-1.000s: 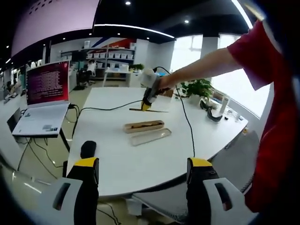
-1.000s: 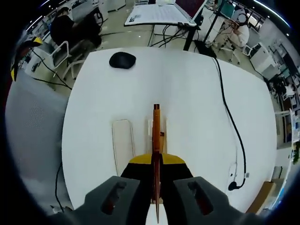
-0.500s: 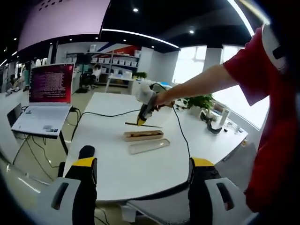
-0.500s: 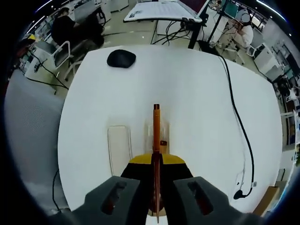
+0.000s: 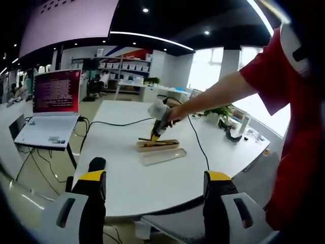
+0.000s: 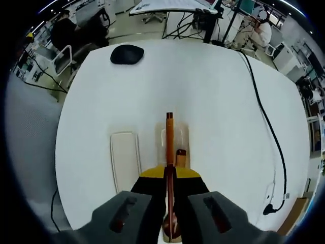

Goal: Arrange the utensils inside the cutlery case until each visible utensil rests in its matching compartment.

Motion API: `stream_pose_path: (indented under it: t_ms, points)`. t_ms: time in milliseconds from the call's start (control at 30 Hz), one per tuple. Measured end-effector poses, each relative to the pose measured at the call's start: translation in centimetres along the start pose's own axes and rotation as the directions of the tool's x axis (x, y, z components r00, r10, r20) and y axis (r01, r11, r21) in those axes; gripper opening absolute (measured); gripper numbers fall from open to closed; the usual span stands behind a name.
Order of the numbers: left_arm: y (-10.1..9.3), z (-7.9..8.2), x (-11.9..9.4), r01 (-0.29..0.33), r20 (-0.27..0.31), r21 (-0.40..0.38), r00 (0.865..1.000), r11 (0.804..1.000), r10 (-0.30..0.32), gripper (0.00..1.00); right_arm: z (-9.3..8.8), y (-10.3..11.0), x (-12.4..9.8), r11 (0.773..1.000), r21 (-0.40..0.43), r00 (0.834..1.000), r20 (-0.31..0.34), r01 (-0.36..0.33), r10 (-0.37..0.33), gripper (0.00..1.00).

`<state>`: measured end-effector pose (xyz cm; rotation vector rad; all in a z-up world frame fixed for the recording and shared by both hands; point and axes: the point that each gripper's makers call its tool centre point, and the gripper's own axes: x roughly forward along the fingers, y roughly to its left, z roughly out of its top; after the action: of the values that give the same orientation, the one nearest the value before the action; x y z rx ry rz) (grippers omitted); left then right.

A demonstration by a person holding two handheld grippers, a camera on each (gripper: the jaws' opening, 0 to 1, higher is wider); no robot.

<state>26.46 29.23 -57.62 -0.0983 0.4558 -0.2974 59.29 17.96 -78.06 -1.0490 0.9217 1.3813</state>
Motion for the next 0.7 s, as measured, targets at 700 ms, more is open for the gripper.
stream_pose_path:
  t_ms: [700]
  points:
    - [1.3,-1.0,-0.8,-0.038,-0.016,-0.026,0.999,0.999,0.038,0.78,-1.0,0.0,2.1,1.000,-0.007,0.998,-0.068,0.014,-0.015,0.02]
